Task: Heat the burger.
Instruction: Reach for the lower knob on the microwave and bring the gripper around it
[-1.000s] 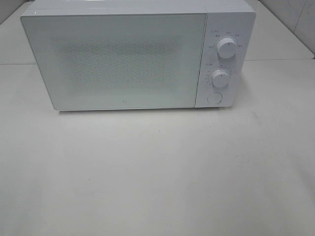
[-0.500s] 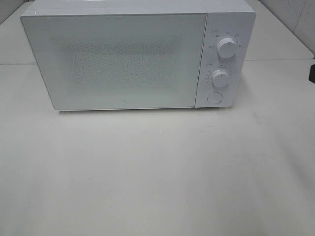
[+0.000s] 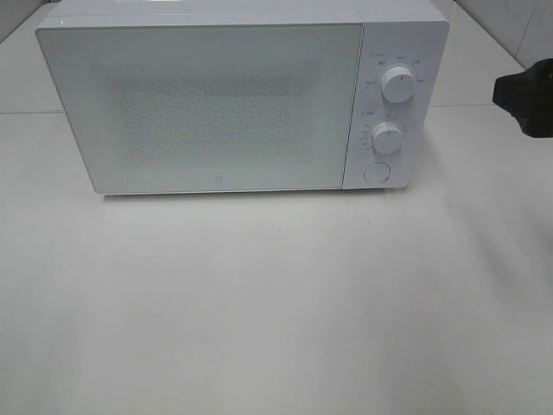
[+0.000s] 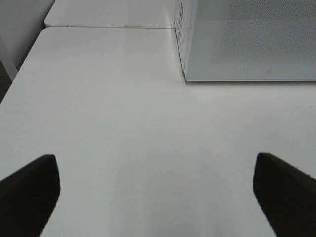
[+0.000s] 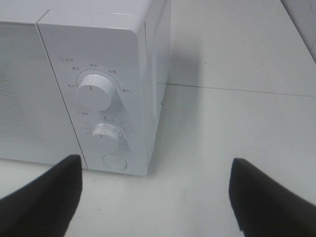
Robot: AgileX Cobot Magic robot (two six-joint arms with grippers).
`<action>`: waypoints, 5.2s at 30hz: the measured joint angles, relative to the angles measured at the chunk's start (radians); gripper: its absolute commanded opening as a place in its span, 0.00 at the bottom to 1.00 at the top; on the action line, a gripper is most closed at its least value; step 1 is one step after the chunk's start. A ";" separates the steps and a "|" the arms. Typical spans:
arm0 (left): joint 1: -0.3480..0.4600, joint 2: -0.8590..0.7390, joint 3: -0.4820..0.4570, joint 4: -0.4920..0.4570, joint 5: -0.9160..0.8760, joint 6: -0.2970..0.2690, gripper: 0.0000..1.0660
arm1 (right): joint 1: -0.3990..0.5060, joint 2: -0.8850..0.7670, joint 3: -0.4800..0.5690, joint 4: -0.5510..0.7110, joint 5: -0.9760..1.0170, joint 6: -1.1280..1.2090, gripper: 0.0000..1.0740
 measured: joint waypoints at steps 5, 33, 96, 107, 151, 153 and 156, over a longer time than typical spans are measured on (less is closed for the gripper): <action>0.000 0.000 0.000 0.000 0.000 0.000 0.96 | 0.007 0.092 0.000 0.054 -0.109 -0.006 0.71; 0.000 0.000 0.000 0.000 0.000 0.000 0.96 | 0.517 0.501 -0.001 1.000 -0.829 -0.675 0.73; 0.000 0.000 0.000 0.000 0.000 0.000 0.96 | 0.406 0.939 -0.262 0.854 -0.828 -0.465 0.71; 0.000 0.000 0.000 0.000 0.000 0.000 0.96 | 0.408 0.924 -0.262 0.855 -0.825 -0.470 0.71; 0.000 0.000 0.000 0.000 0.000 0.000 0.96 | 0.398 0.906 -0.249 0.813 -0.789 0.554 0.08; 0.000 0.000 0.000 0.000 0.000 0.000 0.96 | 0.398 0.906 -0.247 0.804 -0.789 0.694 0.08; 0.000 0.000 0.000 0.000 0.000 0.000 0.96 | 0.397 0.906 -0.243 0.789 -0.797 0.912 0.08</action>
